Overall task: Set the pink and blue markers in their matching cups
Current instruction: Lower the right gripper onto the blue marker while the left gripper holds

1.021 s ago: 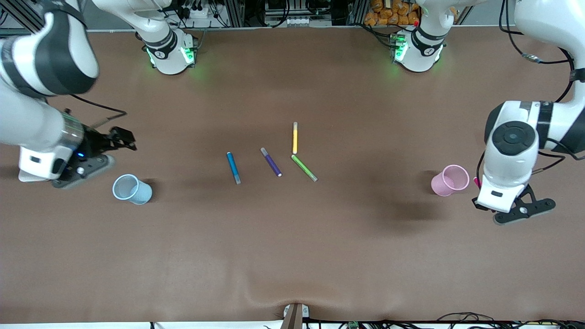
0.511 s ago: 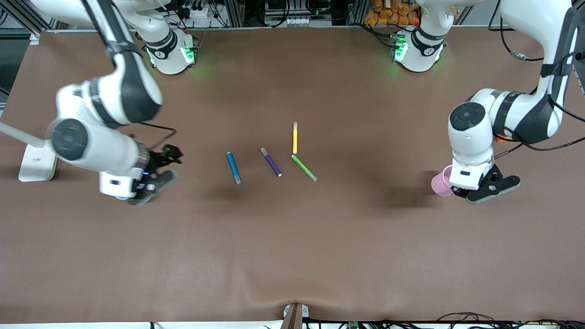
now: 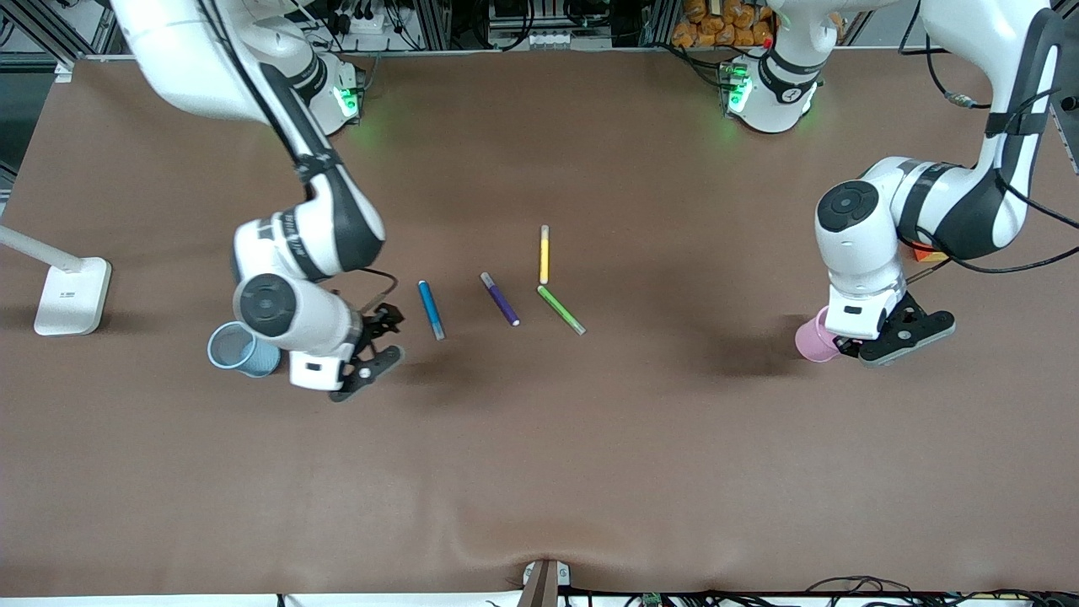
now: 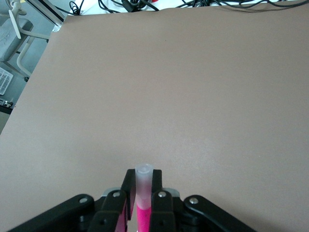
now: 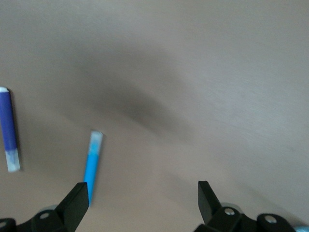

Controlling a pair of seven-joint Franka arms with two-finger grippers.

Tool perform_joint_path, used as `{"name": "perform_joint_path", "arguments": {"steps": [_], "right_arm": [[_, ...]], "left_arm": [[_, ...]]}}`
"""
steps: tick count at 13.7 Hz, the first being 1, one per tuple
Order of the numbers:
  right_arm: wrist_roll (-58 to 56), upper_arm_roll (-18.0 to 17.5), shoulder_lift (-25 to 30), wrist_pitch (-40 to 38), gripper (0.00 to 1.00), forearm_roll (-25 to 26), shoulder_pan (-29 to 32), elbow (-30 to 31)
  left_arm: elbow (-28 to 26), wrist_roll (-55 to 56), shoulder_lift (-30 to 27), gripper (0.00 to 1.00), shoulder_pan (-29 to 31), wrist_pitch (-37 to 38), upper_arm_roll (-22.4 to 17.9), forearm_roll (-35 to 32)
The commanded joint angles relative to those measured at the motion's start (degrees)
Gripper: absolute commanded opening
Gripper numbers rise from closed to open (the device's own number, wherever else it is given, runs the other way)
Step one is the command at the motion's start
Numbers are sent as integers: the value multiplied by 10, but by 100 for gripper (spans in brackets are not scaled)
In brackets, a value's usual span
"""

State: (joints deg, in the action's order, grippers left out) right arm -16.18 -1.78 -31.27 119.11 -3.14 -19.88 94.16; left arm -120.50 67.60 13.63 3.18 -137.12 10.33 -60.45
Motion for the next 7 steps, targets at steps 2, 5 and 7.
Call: {"name": "perform_joint_path", "arguments": {"steps": [2, 5, 7], "right_arm": [[53, 5, 2, 90, 100, -3, -30, 72], [96, 6, -6, 165, 100, 0, -58, 119], [146, 6, -7, 217, 100, 4, -77, 156]], "left_arm": [[-5, 24, 4, 0, 3, -4, 3, -20], [-6, 46, 15, 0, 0, -4, 3, -22], [-7, 83, 18, 0, -4, -4, 3, -55]]}}
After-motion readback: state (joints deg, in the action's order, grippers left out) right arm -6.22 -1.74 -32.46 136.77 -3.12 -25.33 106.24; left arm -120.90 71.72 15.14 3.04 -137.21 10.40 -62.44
